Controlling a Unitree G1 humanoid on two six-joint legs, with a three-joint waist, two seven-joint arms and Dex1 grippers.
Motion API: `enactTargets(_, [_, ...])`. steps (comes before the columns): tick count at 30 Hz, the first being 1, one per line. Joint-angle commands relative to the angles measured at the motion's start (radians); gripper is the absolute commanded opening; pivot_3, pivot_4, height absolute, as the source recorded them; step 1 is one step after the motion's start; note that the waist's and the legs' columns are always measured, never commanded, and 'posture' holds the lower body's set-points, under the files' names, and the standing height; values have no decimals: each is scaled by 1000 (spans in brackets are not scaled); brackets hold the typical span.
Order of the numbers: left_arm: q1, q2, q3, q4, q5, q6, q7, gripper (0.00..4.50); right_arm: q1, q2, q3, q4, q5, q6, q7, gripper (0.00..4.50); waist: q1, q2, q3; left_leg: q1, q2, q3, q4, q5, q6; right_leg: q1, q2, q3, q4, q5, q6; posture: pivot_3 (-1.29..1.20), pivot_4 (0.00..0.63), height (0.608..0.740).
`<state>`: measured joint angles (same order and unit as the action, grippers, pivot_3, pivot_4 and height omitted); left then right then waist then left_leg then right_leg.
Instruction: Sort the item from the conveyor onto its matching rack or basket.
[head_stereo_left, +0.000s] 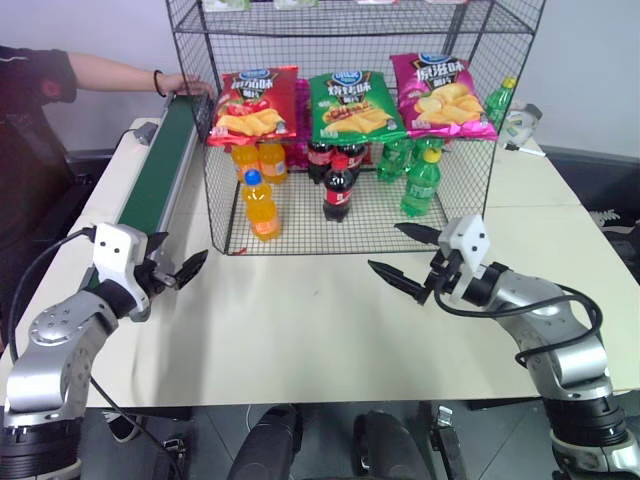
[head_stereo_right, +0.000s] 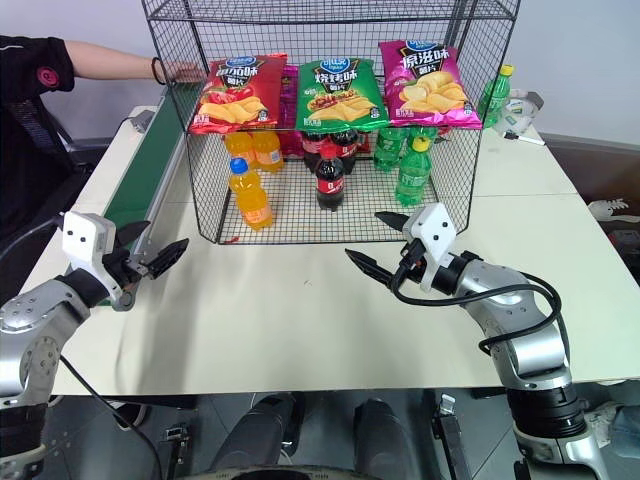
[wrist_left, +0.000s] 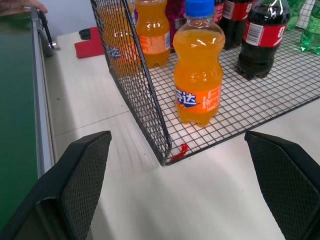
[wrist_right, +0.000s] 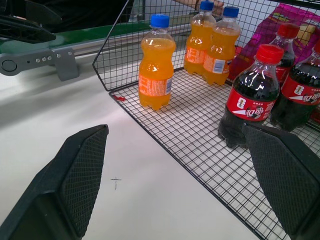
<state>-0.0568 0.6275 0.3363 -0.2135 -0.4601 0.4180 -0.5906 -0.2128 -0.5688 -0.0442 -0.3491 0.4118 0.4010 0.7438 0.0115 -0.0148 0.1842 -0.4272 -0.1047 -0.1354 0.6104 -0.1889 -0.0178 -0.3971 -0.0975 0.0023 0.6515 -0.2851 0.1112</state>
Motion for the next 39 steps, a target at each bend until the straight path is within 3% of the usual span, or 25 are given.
enactTargets(1, [2,19,28,-38,6,-21,-4,4476,-6,-7,-18,-20,6,-15,3,4500,0,0,0,0,0,0,0,0,0,0,0,0,0,0,0,0,150,740])
enactTargets(39, [-22,-3,28,-17,14,-35,38,4476,-32,16,7,6,-9,-34,-6,4500,0,0,0,0,0,0,-1,0,0,-1,0,0,-1,0,0,0,150,740])
